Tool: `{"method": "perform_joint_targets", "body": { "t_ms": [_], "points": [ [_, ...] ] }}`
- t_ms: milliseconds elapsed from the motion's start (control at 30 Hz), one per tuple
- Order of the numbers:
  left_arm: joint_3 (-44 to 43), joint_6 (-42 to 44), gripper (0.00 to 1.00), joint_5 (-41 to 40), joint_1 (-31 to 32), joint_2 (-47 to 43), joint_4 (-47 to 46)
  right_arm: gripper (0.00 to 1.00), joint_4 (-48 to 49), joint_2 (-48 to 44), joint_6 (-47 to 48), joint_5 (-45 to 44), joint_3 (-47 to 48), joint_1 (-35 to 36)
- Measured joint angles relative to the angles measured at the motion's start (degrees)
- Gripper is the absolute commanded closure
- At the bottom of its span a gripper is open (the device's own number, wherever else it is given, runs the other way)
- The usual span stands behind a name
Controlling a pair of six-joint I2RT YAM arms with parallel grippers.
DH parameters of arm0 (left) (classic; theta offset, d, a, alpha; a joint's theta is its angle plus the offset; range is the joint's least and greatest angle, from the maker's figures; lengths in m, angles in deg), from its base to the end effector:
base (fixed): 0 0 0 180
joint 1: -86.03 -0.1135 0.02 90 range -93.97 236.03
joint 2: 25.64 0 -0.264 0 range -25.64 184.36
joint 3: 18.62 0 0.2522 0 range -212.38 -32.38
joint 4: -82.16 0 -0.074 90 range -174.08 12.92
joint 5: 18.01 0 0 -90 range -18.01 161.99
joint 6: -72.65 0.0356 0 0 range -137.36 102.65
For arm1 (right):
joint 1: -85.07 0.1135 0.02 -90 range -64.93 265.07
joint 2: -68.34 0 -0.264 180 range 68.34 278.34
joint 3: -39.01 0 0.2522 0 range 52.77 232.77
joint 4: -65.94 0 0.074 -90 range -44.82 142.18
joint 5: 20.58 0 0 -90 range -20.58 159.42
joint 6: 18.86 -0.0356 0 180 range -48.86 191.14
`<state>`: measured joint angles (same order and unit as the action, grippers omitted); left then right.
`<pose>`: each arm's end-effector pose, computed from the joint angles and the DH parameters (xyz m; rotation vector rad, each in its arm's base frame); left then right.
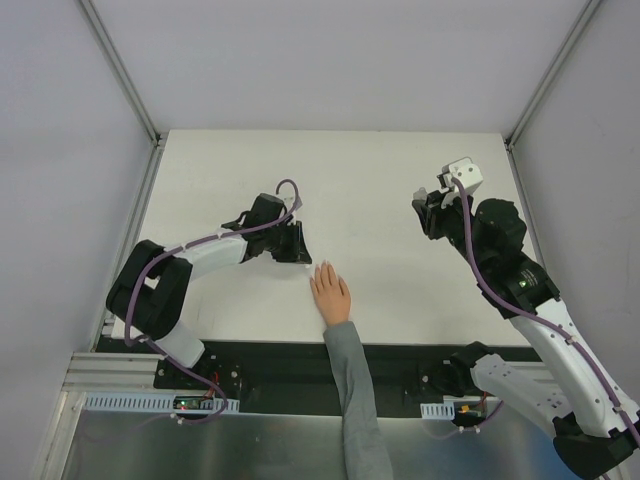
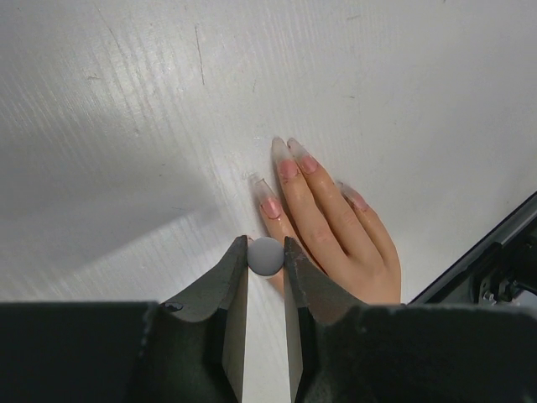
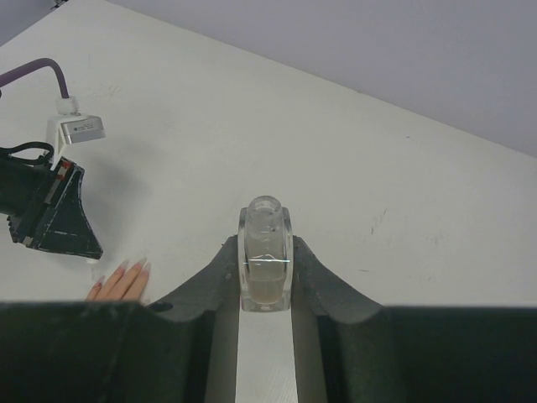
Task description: Paint the nails
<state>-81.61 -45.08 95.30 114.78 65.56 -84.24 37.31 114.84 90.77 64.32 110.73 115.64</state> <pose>0.2802 -0.1698 0.1871 0.2443 2.4135 -0.9501 0.1529 0.0866 0.4059 -0.6292 1.5043 0.0741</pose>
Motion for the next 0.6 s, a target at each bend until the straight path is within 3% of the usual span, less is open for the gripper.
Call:
{"method": "perform_joint_targets", "body": {
  "t_ms": [600],
  "points": [
    [0.0, -0.1, 1.0, 0.1, 0.1, 2.5, 0.0, 1.0, 0.0, 0.0, 0.0, 0.6, -0.1, -0.4]
  ]
}}
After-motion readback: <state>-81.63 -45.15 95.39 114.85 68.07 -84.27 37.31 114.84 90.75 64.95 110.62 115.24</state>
